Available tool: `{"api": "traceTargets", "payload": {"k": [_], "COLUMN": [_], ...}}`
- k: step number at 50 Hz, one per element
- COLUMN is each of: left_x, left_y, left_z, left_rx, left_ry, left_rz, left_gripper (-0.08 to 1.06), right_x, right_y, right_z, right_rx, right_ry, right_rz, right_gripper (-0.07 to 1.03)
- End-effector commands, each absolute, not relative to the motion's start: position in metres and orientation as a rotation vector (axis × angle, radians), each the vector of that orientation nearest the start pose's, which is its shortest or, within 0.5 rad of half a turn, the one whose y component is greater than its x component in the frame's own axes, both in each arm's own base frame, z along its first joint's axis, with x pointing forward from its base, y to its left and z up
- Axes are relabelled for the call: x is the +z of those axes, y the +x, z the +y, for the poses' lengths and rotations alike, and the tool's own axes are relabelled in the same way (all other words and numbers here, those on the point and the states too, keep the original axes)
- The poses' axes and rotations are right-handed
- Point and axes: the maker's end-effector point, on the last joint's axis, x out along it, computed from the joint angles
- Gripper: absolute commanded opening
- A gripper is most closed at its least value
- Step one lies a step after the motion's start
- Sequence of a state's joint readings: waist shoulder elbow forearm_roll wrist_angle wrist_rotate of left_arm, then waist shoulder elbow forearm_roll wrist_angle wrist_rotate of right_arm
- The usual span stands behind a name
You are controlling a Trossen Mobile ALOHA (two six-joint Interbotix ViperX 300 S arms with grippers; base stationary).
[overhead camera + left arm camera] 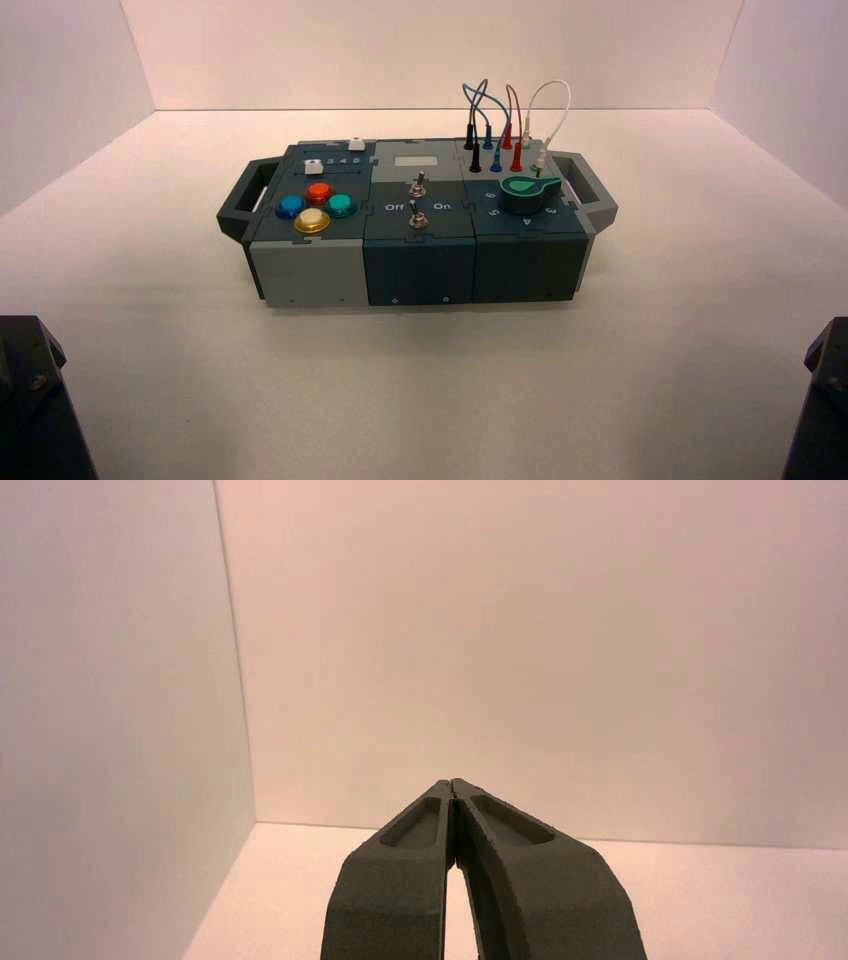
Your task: Move the top slider to position 1.
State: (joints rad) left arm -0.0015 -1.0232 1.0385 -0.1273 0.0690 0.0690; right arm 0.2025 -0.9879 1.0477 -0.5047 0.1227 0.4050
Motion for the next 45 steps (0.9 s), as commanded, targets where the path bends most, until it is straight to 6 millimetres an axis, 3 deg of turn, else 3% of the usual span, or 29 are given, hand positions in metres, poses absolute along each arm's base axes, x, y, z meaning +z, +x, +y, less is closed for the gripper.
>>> {"api": "traceTargets", "payload": {"k": [1, 20, 45], "left_x": [0.33, 0.326, 0.272], "left_y": [0.253, 0.254, 0.283], "left_z": [-0.001, -0.001, -0.007], "left_rx": [-0.004, -0.006, -0.031], "left_ry": [-0.049, -0.049, -0.05], "left_rz": [0.053, 0.075, 0.449], "left_gripper": [-0.03, -0.03, -0.03], "right_x": [0.307, 0.299, 0.268], "right_y": [0.256, 0.26, 0.279], "right_z": [0.041, 0.041, 0.04], "right_rx": [0.147, 0.144, 0.112], "right_ry": [-0.11, -0.105, -0.12], "right_rz": [0.136, 0.172, 0.352], "right_gripper": [-0.02, -0.02, -0.02]}}
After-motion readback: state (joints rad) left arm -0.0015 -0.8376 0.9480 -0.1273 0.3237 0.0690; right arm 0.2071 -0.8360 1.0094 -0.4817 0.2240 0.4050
